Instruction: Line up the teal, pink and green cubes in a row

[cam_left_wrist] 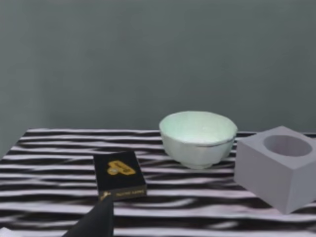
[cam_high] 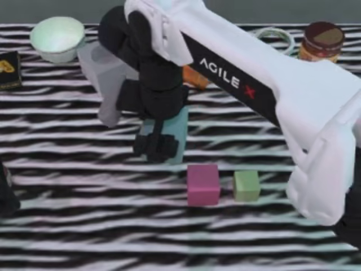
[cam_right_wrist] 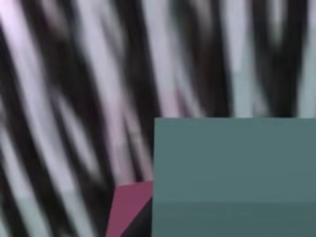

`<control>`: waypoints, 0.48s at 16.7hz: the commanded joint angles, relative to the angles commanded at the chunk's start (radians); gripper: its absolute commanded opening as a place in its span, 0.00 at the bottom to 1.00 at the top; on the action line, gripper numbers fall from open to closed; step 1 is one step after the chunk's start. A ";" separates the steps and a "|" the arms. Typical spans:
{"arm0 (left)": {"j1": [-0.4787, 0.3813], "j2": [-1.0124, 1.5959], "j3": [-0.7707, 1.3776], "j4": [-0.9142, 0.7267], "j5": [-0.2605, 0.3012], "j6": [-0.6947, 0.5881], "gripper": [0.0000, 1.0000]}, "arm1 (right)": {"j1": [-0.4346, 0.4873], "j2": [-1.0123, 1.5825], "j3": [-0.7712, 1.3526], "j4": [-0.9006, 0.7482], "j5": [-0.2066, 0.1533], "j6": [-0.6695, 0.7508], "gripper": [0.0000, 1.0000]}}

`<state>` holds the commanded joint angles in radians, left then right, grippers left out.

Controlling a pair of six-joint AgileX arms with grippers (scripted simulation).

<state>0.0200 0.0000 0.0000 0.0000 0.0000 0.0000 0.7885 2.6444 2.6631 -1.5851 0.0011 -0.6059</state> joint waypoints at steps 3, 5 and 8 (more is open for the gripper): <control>0.000 0.000 0.000 0.000 0.000 0.000 1.00 | 0.080 0.078 0.165 -0.082 0.001 -0.026 0.00; 0.000 0.000 0.000 0.000 0.000 0.000 1.00 | 0.112 0.106 0.223 -0.114 0.002 -0.036 0.00; 0.000 0.000 0.000 0.000 0.000 0.000 1.00 | 0.121 0.114 0.239 -0.122 0.003 -0.039 0.00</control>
<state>0.0200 0.0000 0.0000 0.0000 0.0000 0.0000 0.9096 2.7585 2.9022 -1.7074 0.0041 -0.6449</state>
